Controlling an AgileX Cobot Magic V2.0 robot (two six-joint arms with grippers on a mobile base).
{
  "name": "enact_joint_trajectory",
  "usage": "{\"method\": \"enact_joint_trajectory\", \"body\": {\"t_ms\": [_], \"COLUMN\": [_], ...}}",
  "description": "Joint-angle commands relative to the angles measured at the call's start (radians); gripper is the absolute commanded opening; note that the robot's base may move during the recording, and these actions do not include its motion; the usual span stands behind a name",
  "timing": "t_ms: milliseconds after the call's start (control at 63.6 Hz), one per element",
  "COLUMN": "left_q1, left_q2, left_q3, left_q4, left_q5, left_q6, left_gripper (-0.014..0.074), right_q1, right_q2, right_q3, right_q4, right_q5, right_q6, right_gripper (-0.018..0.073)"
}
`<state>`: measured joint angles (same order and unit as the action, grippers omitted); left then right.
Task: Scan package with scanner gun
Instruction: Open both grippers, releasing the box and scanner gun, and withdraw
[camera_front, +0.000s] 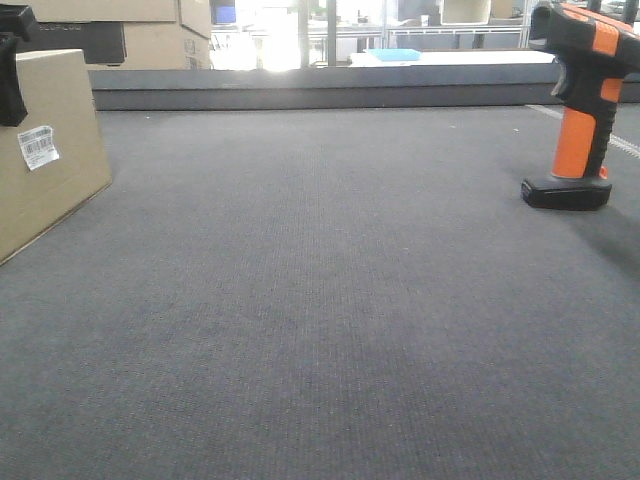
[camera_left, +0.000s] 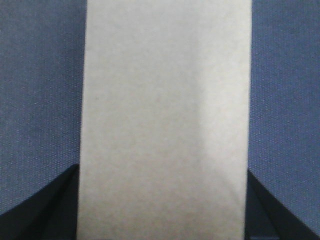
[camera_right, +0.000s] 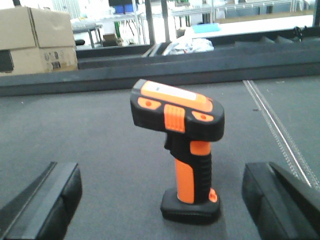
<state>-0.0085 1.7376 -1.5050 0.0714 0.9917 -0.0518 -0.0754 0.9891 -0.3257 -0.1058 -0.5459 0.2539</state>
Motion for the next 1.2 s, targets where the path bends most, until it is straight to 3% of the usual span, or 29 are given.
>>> {"method": "enact_joint_trajectory", "body": {"t_ms": [0,94,157,409,535,834,1070,1180], "left_q1": [0.006,0.006,0.006,0.006,0.006,0.004,0.004,0.004], "left_q2": [-0.008,-0.008,-0.008,-0.008,-0.008,-0.036,-0.182,-0.247], "left_q3": [0.005,0.005,0.005,0.005,0.005,-0.03,-0.05,-0.037], "left_q4": [0.003,0.003,0.003,0.002,0.002,0.002,0.007,0.007], "left_q5": [-0.015,-0.015,-0.015,-0.011,-0.015,0.034,0.038,0.038], "left_q6": [0.0,-0.004,-0.004,-0.006,-0.034,-0.036,-0.036,-0.036], "left_gripper": [-0.0111,-0.0105,-0.0049,0.0436,0.061,0.0602,0.0599,0.0546], "right_q1": [0.001,0.001,0.001,0.001,0.001,0.001,0.001,0.001], "right_q2": [-0.006,-0.006,-0.006,-0.006,-0.006,-0.006,-0.006,-0.006], "right_q3": [0.005,0.005,0.005,0.005,0.005,0.005,0.005,0.005], "right_q4": [-0.006,-0.006,-0.006,-0.006,-0.006,-0.006,-0.006,-0.006], "right_q5": [0.005,0.005,0.005,0.006,0.006,0.006,0.018,0.018], "right_q6": [-0.001,-0.001,-0.001,-0.001,-0.001,-0.001,-0.001,-0.001], "right_gripper": [0.0561,0.0561,0.0561,0.0561,0.0561,0.0561,0.0561,0.056]}}
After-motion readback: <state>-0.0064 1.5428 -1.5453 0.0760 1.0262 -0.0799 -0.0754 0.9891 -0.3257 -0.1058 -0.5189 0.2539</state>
